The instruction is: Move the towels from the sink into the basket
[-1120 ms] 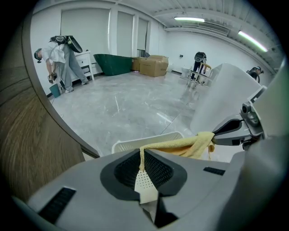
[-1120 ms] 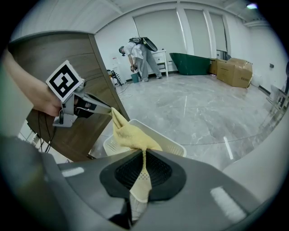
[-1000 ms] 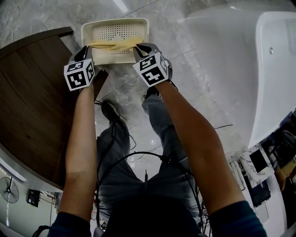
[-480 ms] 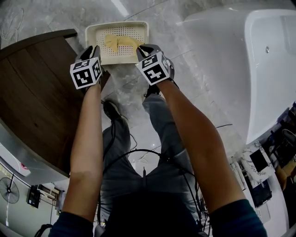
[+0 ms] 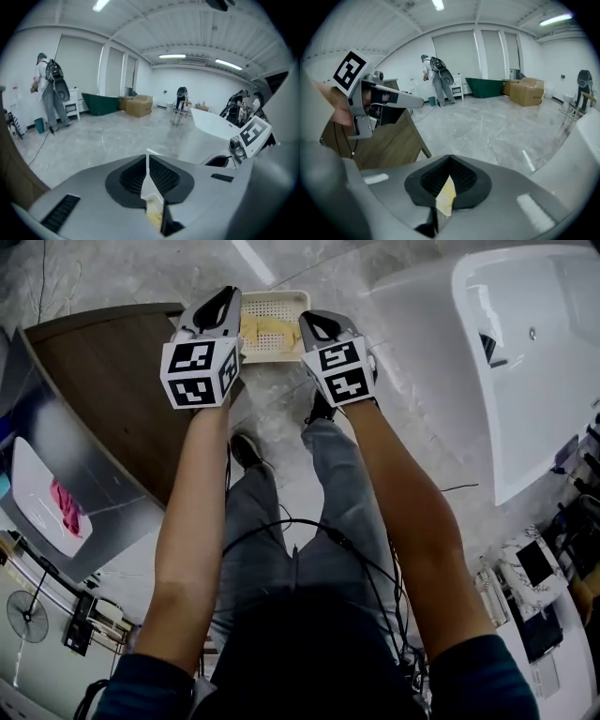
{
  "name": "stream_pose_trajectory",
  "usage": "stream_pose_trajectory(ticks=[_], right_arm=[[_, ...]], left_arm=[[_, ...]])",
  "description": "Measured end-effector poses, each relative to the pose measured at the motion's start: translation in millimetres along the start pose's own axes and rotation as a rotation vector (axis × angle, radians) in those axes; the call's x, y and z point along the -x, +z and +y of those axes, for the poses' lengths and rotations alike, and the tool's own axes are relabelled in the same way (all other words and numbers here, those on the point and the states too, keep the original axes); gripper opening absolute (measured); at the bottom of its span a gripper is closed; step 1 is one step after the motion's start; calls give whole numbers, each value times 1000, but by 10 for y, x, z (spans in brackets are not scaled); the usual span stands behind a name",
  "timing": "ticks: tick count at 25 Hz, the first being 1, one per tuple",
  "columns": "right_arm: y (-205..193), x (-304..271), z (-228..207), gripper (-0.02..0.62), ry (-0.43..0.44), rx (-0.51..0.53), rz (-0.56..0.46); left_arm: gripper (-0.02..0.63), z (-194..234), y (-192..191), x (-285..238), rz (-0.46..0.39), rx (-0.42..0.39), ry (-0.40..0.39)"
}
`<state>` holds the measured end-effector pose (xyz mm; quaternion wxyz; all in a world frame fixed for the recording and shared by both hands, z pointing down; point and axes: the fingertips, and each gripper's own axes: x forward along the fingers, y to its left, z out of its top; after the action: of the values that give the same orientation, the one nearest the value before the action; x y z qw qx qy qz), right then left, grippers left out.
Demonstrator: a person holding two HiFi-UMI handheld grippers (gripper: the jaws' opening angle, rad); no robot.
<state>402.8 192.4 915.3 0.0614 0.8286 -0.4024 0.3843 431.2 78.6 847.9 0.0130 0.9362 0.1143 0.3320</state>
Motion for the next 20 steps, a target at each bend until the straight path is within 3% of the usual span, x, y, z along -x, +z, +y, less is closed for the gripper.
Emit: stream_pose_trajectory(ticks=[5, 10, 15, 20], right_arm=[[953, 729, 75, 11, -36, -29, -172], [1951, 1548, 250, 11, -49, -10, -331], [2754, 2342, 675, 9, -40, 40, -449], [3591, 3065, 1205, 9, -27, 176, -545]], left_arm=[[6, -370, 1299, 530, -188, -141, -97], [6, -542, 2472, 1237, -329, -250, -145], [6, -584, 3301, 2159, -429, -328, -161], [6, -512, 4012, 3148, -528, -367, -136]])
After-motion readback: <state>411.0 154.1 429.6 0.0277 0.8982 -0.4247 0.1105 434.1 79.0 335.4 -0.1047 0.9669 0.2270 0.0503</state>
